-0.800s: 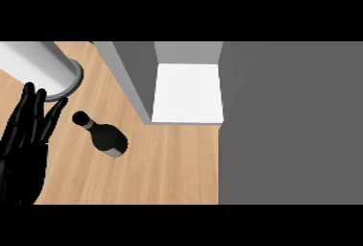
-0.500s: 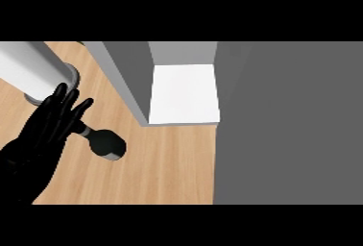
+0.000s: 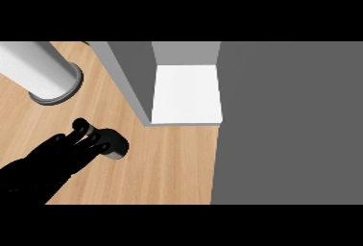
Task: Pick up the wine, place it into the cabinet and close the cabinet
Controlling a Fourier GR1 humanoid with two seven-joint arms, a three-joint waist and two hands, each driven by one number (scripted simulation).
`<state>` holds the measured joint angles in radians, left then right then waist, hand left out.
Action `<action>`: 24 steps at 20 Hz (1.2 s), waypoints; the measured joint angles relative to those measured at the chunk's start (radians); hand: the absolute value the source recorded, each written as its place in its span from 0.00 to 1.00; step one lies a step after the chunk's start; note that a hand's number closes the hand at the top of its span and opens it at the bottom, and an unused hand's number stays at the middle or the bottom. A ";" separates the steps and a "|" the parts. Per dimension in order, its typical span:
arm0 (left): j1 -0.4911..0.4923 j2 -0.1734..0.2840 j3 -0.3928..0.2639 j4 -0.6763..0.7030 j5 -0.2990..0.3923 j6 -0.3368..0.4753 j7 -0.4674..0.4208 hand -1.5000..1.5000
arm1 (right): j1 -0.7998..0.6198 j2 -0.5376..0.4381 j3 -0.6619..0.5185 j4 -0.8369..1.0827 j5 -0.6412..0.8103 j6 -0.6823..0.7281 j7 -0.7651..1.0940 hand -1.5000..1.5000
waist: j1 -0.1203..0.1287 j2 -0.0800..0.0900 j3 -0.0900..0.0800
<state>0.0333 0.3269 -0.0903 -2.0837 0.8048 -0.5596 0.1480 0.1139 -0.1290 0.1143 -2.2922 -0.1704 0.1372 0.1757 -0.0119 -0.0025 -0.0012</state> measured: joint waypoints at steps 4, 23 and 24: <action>0.006 0.072 0.040 -0.070 0.172 0.020 0.090 0.00 | 0.008 -0.007 -0.006 -0.067 -0.034 -0.005 0.074 0.00 | 0.008 0.000 0.001; 0.033 0.100 0.176 -0.265 0.394 0.187 0.287 0.00 | -0.119 -0.011 -0.053 -0.124 -0.035 -0.051 0.279 0.00 | 0.011 0.001 0.001; 0.051 0.101 0.190 -0.269 0.403 0.186 0.293 0.00 | -0.109 -0.009 -0.056 -0.126 -0.035 -0.049 0.276 0.00 | 0.012 0.000 0.001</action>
<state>0.0840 0.4276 0.0995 -2.3525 1.2073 -0.3734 0.4413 0.0048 -0.1378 0.0587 -2.4177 -0.2054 0.0883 0.4515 -0.0003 -0.0020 -0.0001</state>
